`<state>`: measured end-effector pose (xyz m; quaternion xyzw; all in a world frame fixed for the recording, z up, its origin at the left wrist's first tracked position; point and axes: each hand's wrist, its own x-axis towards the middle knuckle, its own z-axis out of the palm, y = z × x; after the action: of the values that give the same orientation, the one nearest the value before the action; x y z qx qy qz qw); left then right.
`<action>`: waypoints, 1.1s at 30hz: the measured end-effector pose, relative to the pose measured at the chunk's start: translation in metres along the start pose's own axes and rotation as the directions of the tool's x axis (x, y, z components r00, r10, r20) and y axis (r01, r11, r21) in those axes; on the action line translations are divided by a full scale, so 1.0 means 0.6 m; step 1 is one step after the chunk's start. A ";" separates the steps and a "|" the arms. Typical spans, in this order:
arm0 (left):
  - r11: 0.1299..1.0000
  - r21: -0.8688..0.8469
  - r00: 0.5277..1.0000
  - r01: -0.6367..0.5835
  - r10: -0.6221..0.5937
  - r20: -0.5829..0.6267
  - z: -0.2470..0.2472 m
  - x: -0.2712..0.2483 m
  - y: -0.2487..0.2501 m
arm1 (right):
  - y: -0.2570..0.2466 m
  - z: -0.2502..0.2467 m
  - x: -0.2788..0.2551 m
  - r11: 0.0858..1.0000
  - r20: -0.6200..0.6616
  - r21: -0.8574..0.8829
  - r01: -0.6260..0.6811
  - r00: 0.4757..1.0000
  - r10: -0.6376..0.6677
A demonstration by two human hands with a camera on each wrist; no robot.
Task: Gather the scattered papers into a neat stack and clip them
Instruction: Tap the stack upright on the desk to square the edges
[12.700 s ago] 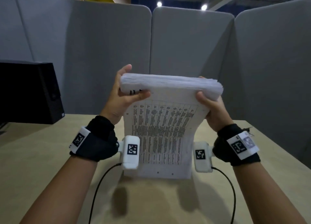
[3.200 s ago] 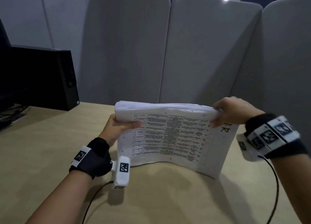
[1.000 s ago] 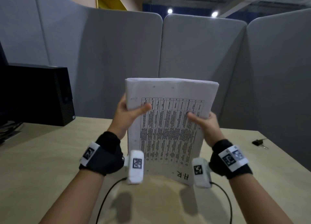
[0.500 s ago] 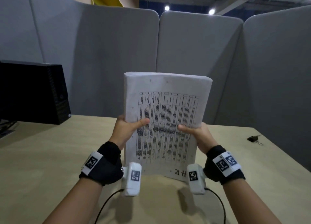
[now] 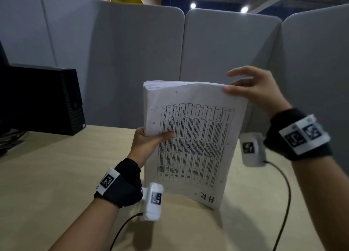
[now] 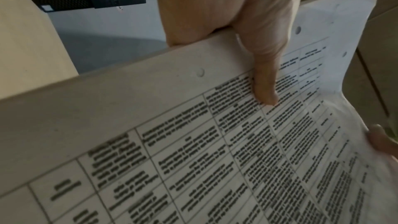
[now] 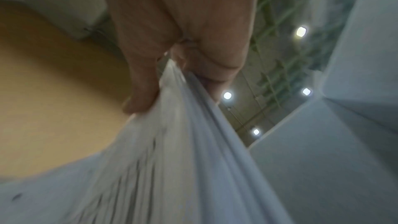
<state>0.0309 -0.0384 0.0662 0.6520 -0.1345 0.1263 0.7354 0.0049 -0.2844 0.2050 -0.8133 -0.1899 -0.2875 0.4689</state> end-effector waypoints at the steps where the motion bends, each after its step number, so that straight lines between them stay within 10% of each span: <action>1: 1.000 -0.005 1.000 -0.008 0.008 -0.001 0.001 -0.001 0.001 | -0.020 -0.003 0.009 0.984 0.091 -0.175 0.008 0.996 0.008; 4: 1.000 -0.015 1.000 -0.017 0.017 -0.004 0.007 -0.001 0.006 | -0.063 0.017 0.031 0.642 0.259 -0.756 0.126 0.959 0.116; 6: 1.000 -0.006 1.000 -0.023 0.023 0.002 0.018 -0.001 0.009 | -0.084 0.046 0.038 0.520 0.317 -0.833 0.189 0.933 0.168; 12: 0.991 0.129 0.990 -0.016 -0.002 0.141 0.035 0.008 0.006 | -0.096 0.085 0.039 0.708 0.439 -0.663 0.244 0.892 0.104; 19: 0.935 0.335 0.993 0.113 -0.120 0.000 -0.077 0.003 -0.034 | 0.015 -0.016 -0.035 0.990 0.051 -0.123 -0.065 0.996 0.072; 23: 0.975 0.223 0.997 0.000 0.018 -0.080 -0.087 0.034 0.006 | 0.107 -0.002 -0.103 0.973 -0.188 0.155 -0.174 0.961 0.202; 28: 0.985 -0.091 0.985 0.150 -0.157 -0.078 -0.067 0.045 0.005 | 0.166 0.041 -0.159 0.907 -0.309 0.351 -0.234 0.885 0.348; 33: 0.993 -0.050 0.976 -0.110 0.098 -0.195 -0.038 0.032 0.018 | 0.186 0.056 -0.177 0.862 -0.340 0.467 -0.196 0.860 0.380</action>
<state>0.0457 -0.0141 0.0807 0.6065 -0.1007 0.2229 0.7565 -0.0017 -0.3140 0.0503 -0.6320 -0.0143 -0.3335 0.6994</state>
